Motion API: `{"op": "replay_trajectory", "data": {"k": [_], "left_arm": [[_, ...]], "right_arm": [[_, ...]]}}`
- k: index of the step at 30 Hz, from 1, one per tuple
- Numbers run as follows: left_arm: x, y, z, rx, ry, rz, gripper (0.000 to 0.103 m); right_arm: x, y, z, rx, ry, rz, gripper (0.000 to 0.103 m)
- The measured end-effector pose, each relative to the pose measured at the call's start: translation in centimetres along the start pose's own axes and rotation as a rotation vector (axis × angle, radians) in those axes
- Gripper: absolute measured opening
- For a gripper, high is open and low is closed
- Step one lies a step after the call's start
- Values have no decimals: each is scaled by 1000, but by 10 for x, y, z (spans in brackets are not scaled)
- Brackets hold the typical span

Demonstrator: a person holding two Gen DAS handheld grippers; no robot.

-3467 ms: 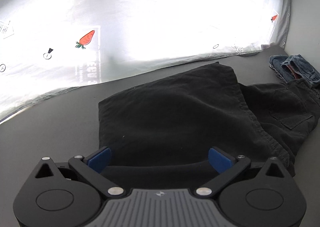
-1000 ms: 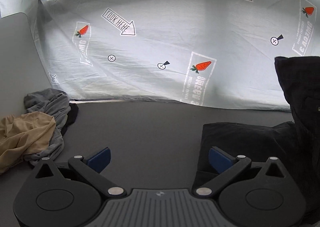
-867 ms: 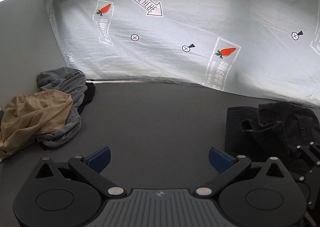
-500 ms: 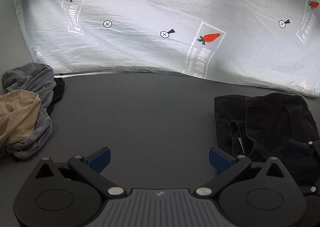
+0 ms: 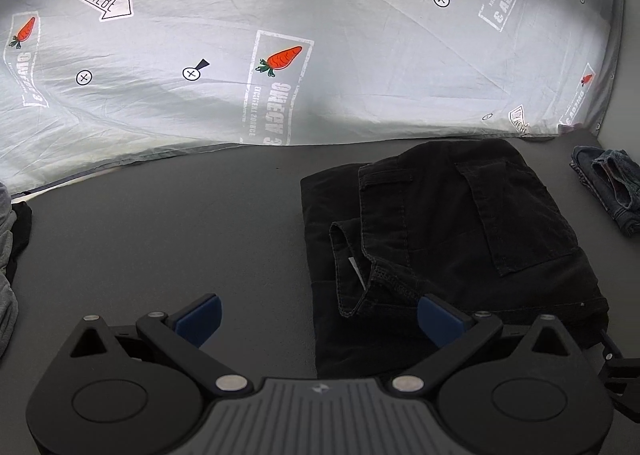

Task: Fold clothes
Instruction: 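Fold the held leg end over the pants and open the right gripper, then grasp the folded black pants with both grippers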

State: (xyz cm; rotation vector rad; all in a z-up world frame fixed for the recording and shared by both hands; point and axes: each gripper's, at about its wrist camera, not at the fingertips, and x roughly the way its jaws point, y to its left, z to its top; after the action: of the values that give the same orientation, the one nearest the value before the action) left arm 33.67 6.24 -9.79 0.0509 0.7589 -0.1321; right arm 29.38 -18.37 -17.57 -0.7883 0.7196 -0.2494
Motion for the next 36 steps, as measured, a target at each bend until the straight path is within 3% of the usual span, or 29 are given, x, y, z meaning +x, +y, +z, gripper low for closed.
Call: {"op": "replay_trajectory", "data": {"k": [2,3,4,5,6,7,11,12,15,17,19,21,24,27,30,34,36], "left_arm": [[-12,-10,-4,7,4,36,103],[-17,-15,-6,8,7,55,103],[-24,-21,-8,-2,13,82,103],[-31,-25,-12,-20,15,93,103],[-37,-30,-15,-38,16,105,103],[-44,-34,-18,-56,18,116,103],[-53,-55,-34,-104,53,186,103],[-53,-59,-37,-121,71,197,103],[-56,-71,-42,-168,89,200,103],[-57,-80,-42,-185,88,207,103],[-53,-85,-38,-198,98,201,103],[-48,-87,-32,-214,111,184,103],[-46,-82,-22,-247,122,146,103],[-38,-73,-9,-230,112,149,103],[-12,-63,9,-224,106,139,103],[32,-49,36,-220,101,119,103],[59,-43,51,-215,123,92,103]], "right_arm": [[13,-5,-6,2,-15,21,79],[19,-5,-8,-7,-23,30,68],[26,-4,-11,-28,-31,46,51],[32,-2,-14,-52,-42,76,43],[37,0,-17,-77,-55,105,23],[38,3,-22,-113,-78,115,13],[42,30,-67,-409,-191,43,4],[46,28,-77,-417,-188,72,0],[49,5,-90,-348,-167,162,0],[46,-27,-89,-200,-166,216,4],[48,-59,-87,-46,-152,303,32],[54,-87,-85,104,-130,400,45],[75,-114,-78,297,-62,534,52],[90,-121,-67,387,-30,653,73],[96,-126,-50,489,-36,670,78],[112,-143,-30,654,-92,773,91],[135,-144,-15,702,-71,815,92]]}}
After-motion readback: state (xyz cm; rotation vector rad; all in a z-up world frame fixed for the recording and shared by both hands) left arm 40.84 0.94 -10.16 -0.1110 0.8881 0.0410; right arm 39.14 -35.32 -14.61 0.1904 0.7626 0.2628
